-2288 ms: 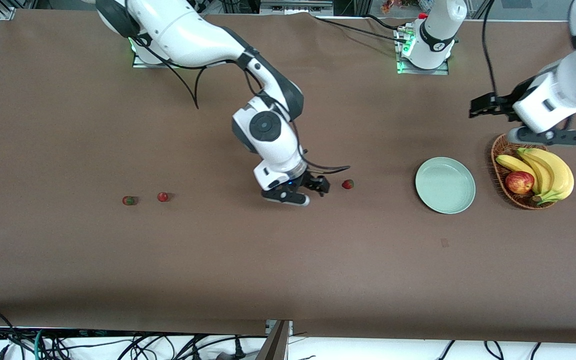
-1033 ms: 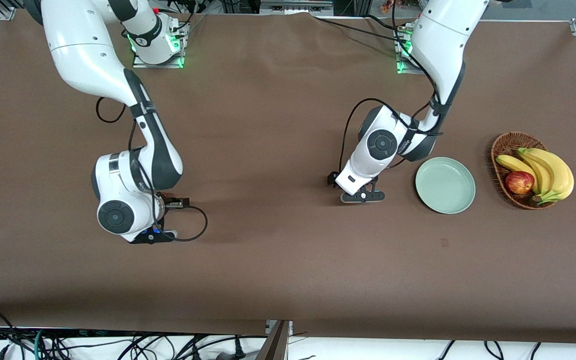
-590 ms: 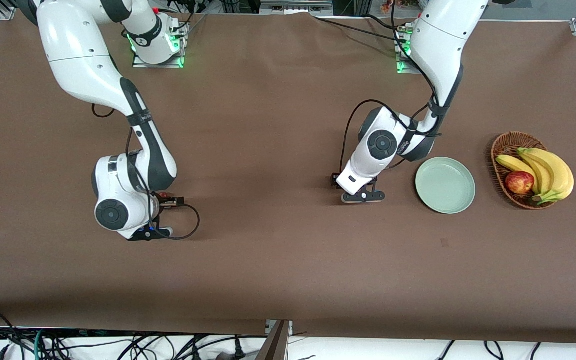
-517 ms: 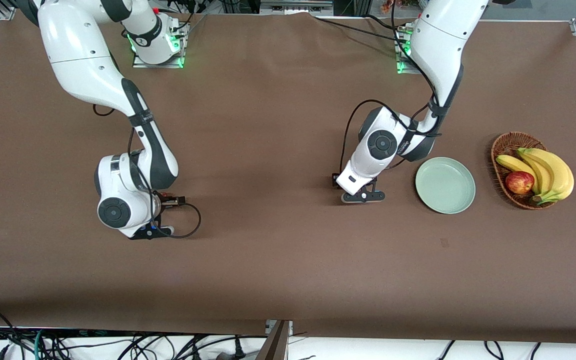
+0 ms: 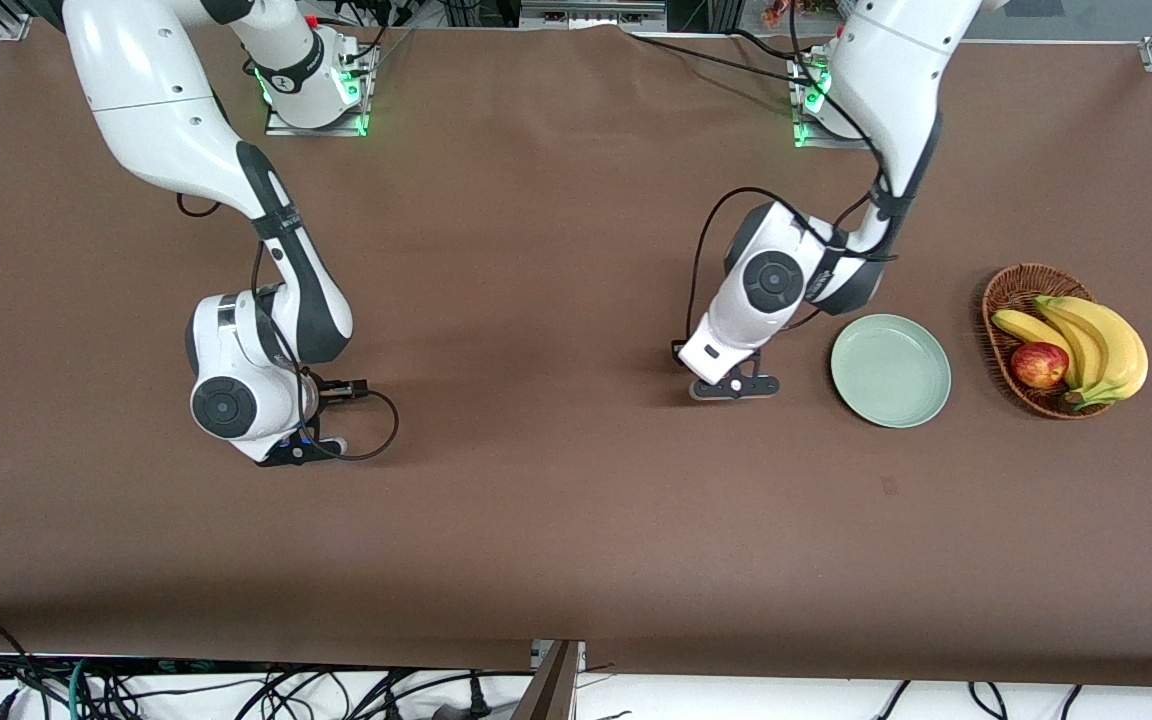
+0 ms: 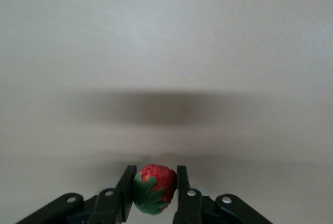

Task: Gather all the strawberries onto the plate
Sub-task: 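Place the strawberry on the plate while the right gripper grasps another, then carry the second strawberry toward the plate and release it on the table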

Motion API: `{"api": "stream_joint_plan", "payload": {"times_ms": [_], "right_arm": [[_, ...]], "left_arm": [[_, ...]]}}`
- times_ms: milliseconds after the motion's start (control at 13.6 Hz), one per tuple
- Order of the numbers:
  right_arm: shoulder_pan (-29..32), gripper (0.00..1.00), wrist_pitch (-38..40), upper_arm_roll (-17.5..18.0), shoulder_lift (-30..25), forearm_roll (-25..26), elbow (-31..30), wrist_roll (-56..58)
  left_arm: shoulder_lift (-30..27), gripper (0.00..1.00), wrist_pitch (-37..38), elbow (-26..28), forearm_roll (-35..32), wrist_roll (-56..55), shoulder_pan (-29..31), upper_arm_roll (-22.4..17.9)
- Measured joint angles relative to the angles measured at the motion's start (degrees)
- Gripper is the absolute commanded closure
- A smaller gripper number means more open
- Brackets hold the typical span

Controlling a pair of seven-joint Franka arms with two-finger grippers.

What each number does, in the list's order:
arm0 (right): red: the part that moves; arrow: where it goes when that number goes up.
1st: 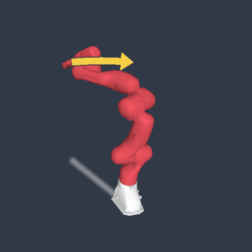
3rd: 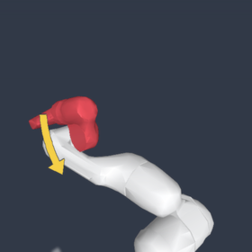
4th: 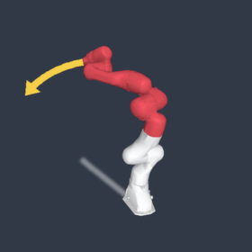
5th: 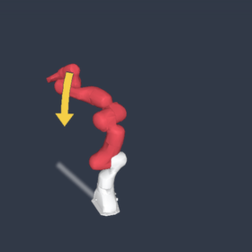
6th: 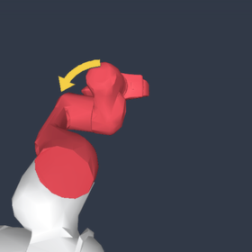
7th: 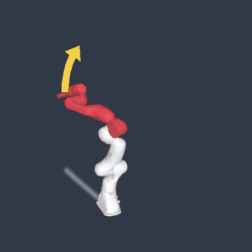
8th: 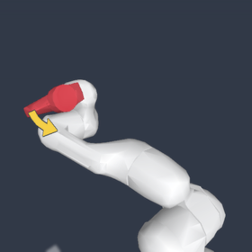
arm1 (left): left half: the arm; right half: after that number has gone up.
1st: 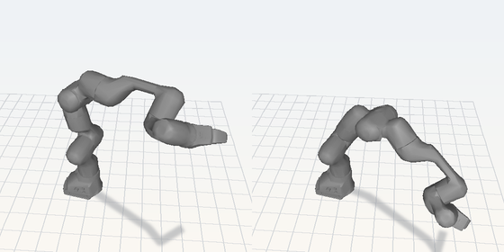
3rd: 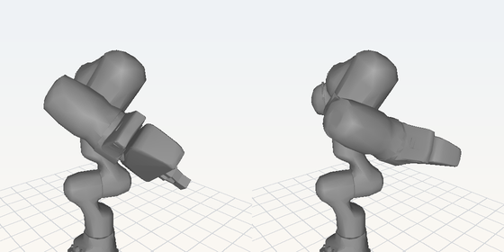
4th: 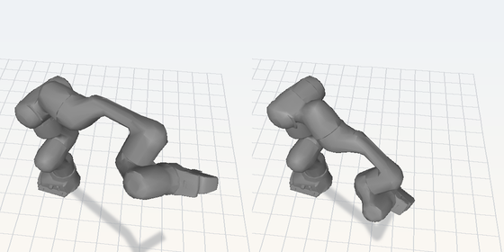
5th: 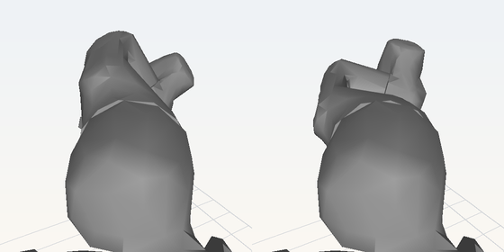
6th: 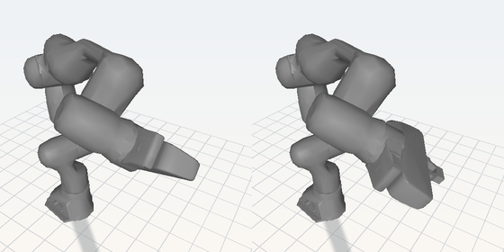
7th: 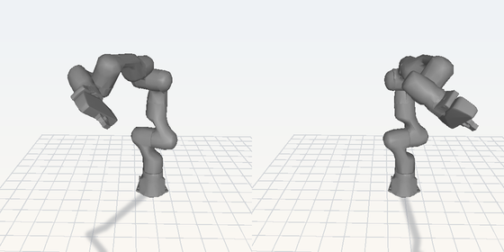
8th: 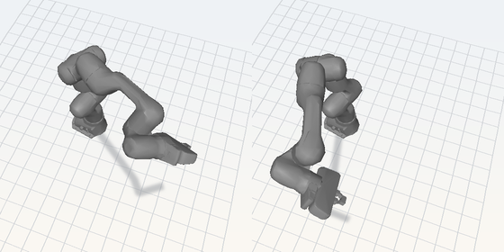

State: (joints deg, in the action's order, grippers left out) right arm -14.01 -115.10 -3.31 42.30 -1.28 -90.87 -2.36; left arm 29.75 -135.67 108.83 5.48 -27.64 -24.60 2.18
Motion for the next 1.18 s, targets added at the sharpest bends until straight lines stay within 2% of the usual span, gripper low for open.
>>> {"api": "stream_joint_plan", "payload": {"times_ms": [221,369,443,590,738,959,1033,1107,1181], "right_arm": [[0.49,0.6,-0.24,-0.01,-0.08,0.0,-0.96,0.49],[0.58,0.88,-0.44,-0.01,-0.08,0.0,-1.32,0.56],[0.58,0.97,-0.46,-0.01,-0.08,0.0,-1.36,0.58],[0.58,0.98,-0.5,0.04,-0.17,-0.48,-1.35,0.58],[0.41,0.98,-1.03,0.41,-0.21,-3.43,-1.16,0.53],[-2.38,0.98,-2.31,1.18,-0.22,-10.45,0.4,-2.95],[-4.52,0.98,-3.69,1.39,-0.17,-11.43,0.86,-6.63],[-7.26,0.98,-6.07,1.6,0.01,-11.82,1.07,-11.55],[-10.6,0.98,-9.29,1.8,0.4,-11.95,1.18,-17.52]], "left_arm": [[-5.34,0.91,10.87,-0.92,-0.05,10.78,7.03,-0.53],[-6.77,0.91,14.67,-0.89,-0.36,20.63,12.97,-0.74],[-6.79,0.91,15.84,-0.78,-1.5,24.93,15.71,-0.77],[-6.24,0.92,16.51,0.23,-5.33,31.24,20.39,-0.74],[-5.05,0.91,16.07,1.71,-7.83,34.71,23.77,-0.71],[-4.09,0.9,8.77,6.9,-11.55,35.89,26.27,-0.65],[-4.0,0.77,5.1,9.41,-12.0,35.95,26.7,-0.64],[-3.97,0.34,2.82,11.38,-12.05,36.03,27.05,-0.62],[-3.98,0.0,1.75,12.56,-12.05,36.08,27.39,-0.59]]}}
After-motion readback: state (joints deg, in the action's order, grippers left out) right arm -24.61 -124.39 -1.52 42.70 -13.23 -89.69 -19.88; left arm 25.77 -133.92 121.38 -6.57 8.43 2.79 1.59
